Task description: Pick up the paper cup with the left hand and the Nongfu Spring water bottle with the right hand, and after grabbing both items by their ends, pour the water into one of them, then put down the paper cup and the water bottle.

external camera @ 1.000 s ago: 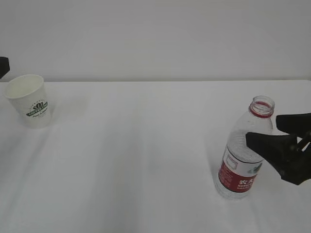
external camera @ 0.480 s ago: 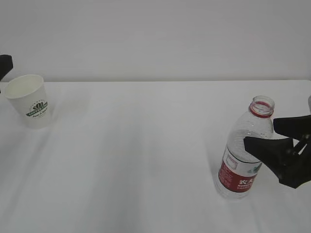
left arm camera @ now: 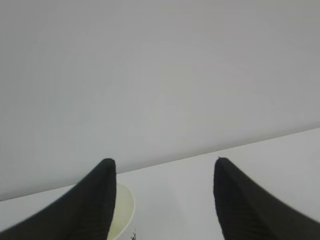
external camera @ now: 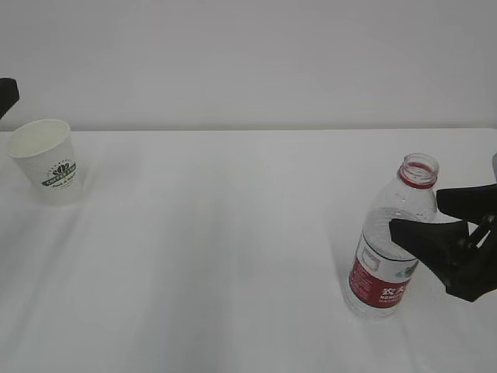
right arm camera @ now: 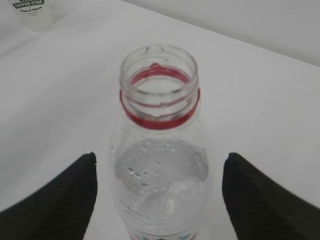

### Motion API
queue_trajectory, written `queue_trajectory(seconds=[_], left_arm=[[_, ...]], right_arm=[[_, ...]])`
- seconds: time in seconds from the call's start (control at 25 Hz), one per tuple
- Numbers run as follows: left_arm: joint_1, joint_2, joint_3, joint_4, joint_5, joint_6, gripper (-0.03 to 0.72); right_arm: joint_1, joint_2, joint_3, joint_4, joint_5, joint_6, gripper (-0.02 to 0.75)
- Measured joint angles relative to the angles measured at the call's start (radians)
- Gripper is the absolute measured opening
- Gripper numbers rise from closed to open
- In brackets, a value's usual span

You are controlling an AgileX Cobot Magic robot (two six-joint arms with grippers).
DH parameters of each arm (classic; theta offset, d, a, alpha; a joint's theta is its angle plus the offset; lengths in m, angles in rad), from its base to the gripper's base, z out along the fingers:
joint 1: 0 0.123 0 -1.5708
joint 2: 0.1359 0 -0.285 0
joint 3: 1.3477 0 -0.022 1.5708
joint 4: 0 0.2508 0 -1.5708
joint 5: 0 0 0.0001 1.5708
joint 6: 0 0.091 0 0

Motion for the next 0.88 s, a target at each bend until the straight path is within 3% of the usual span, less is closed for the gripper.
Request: queue_trajectory(seconds=[0.36, 0.56, 0.88], left_arm=[[0.000, 0.000, 0.000, 0.000, 0.000, 0.000, 0.451], [0.000, 0.000, 0.000, 0.002, 0.000, 0.000, 0.451], [0.000, 0.000, 0.000, 0.011, -0.028, 0.000, 0.451]], right_arm=[[0.000, 0.000, 0.000, 0.000, -0.011, 0.000, 0.587], [0.000, 0.000, 0.000, 0.002, -0.143, -0.101, 0.587], [0.000, 0.002, 0.027, 0.117, -0.235, -0.185, 0.587]])
